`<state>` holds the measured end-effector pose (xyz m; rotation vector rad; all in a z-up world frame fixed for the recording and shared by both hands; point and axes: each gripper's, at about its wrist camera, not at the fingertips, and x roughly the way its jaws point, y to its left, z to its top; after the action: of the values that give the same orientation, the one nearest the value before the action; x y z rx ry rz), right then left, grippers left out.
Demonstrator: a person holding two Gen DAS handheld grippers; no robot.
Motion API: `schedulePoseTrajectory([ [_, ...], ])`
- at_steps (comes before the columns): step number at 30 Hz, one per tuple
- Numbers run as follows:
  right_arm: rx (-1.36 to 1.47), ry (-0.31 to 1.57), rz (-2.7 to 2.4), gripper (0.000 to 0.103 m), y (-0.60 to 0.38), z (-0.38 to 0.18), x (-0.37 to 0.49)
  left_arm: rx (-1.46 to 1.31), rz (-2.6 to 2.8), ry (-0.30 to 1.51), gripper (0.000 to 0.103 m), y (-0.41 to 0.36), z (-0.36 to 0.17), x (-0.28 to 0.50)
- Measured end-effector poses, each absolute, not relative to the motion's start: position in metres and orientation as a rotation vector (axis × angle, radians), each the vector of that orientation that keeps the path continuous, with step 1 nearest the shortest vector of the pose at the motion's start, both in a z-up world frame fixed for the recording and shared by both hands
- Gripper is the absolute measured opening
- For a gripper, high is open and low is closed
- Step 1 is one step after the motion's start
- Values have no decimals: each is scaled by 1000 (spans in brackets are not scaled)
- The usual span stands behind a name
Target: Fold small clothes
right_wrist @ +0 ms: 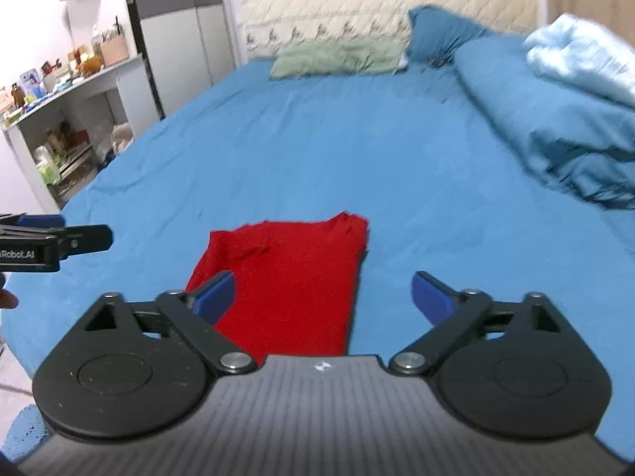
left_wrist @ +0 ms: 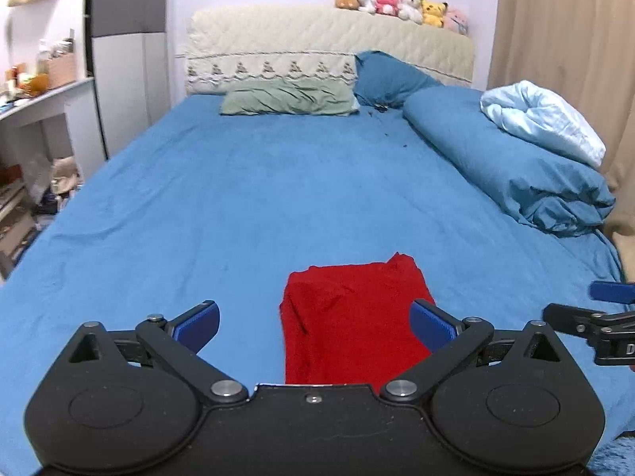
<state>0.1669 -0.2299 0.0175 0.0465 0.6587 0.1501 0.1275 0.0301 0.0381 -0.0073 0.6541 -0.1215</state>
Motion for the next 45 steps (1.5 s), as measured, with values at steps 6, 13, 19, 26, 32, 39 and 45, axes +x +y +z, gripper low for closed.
schedulePoseTrajectory([
  [6, 24, 653, 58, 103, -228, 40, 113, 27, -73, 630, 103, 23, 42, 71],
  [13, 3, 723, -31, 103, -224, 27, 72, 45, -34, 669, 103, 21, 24, 30],
  [19, 40, 780, -46, 103, -225, 7, 51, 50, -35, 711, 103, 17, 10, 15],
  [26, 33, 798, -62, 103, -227, 0, 42, 93, -38, 690, 103, 5, 10, 10],
  [32, 31, 797, -68, 103, -228, 0, 40, 109, -43, 665, 103, 0, 11, 8],
  [39, 34, 797, -66, 103, -229, 0, 36, 113, -43, 654, 103, -3, 12, 5],
  [45, 34, 796, -67, 103, -229, 0, 36, 118, -42, 646, 103, -3, 13, 4],
])
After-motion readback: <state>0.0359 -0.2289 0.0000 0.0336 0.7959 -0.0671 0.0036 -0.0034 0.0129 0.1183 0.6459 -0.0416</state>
